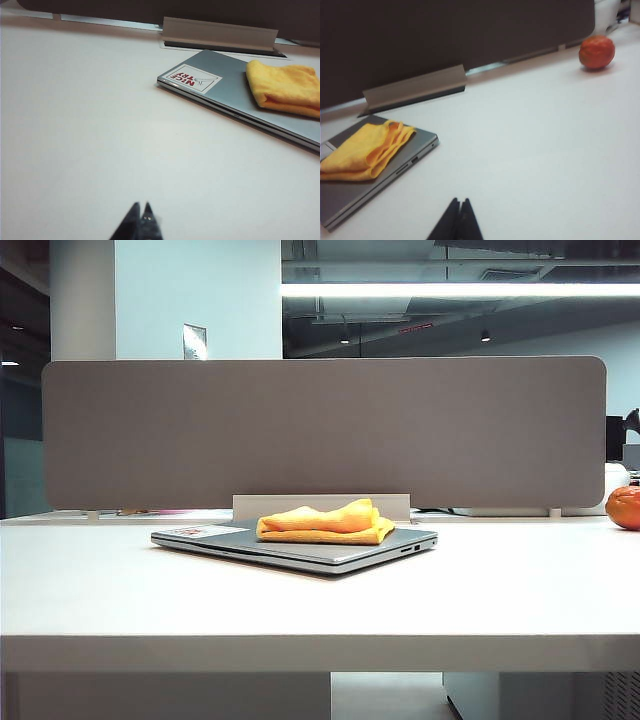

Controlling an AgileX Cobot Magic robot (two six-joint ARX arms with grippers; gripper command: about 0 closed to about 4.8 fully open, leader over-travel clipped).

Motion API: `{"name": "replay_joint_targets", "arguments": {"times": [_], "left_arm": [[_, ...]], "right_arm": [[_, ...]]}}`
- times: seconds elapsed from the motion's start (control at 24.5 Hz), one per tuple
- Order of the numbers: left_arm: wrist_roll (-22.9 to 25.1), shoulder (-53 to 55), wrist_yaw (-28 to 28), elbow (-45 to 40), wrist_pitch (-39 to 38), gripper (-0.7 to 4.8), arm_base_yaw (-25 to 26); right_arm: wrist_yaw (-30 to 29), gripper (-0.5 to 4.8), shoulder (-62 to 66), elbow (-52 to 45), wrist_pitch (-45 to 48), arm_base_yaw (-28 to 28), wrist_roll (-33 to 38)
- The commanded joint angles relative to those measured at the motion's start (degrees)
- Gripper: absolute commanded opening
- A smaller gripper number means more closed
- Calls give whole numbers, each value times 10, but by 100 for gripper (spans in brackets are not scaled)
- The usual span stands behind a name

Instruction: Pick up the yellow rag and put it over the laptop.

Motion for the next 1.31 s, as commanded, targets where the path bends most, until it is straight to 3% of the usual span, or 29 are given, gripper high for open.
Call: {"name": "replay_joint_targets", "arguments": {"times": [0.04, 0.33, 0.53, 0.86, 1.31], "left_arm": [[0, 1, -1, 2, 2, -6, 0], [0, 1, -2, 2, -1, -6, 0], [0, 1, 0, 2, -3, -6, 0], [0, 1, 0, 2, -8, -6, 0], [2, 1, -21, 2, -14, -6, 0]], "right_arm": [[4, -2, -37, -8, -18, 1, 5], [13, -2, -35, -21, -27, 0, 9], [23, -2, -34, -26, -75, 1, -51], [23, -2, -34, -26, -100, 2, -74], [-4, 0, -33, -26, -99, 5, -78]]}}
